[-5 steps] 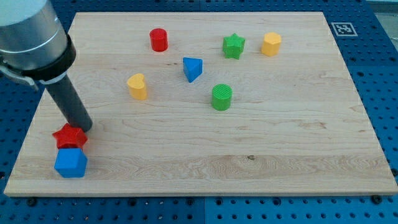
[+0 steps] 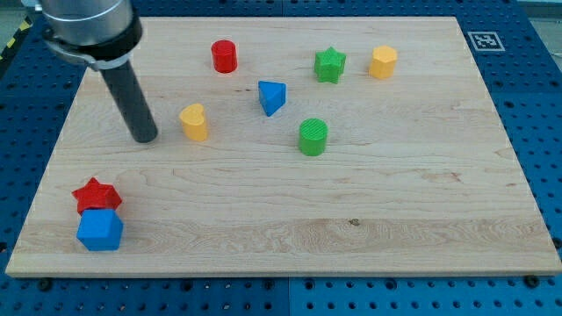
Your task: Slide the red circle and yellow heart vertically to each other
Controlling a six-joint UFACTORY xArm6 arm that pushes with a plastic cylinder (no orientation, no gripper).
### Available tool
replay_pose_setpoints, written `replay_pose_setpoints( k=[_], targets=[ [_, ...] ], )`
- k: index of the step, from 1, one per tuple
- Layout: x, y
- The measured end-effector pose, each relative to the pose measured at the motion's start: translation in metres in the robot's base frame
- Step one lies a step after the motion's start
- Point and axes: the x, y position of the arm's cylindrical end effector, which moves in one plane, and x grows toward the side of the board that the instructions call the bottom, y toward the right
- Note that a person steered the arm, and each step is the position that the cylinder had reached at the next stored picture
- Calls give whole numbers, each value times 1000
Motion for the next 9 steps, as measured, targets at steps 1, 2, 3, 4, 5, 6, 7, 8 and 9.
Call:
replay_pose_setpoints(
  k=[1, 2, 3, 4, 5, 6, 7, 8, 9],
  targets=[
    [0, 30],
    [0, 57],
    [-1, 79],
    [-12, 89],
    [-38, 90],
    [-74, 92],
    [-105, 95],
    [-127, 93],
    [-139, 91]
  ],
)
